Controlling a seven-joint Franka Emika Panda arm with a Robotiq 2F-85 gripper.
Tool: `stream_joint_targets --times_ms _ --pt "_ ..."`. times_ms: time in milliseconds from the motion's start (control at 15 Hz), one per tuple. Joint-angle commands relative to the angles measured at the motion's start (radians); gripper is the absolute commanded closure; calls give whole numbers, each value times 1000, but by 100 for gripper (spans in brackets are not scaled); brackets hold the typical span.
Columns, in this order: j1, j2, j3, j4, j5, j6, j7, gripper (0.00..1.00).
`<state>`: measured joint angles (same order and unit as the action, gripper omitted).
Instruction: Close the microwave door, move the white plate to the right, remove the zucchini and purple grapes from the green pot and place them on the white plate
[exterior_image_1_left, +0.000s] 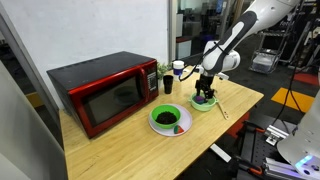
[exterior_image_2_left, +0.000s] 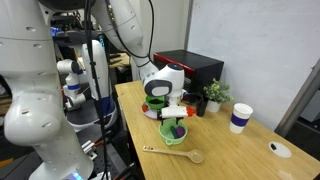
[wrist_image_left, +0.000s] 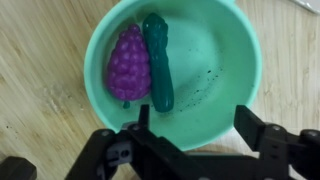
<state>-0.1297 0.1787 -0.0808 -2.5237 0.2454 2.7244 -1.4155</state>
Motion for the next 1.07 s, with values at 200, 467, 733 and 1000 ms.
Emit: stream_joint_targets --times_ms 200,467,733,1000 --pt "-61 49 77 29 35 55 -75 14" --pt "-77 59 88 36 27 50 -85 15" --pt "-96 75 91 41 21 59 -99 18" --pt "-114 84 97 48 28 61 -122 21"
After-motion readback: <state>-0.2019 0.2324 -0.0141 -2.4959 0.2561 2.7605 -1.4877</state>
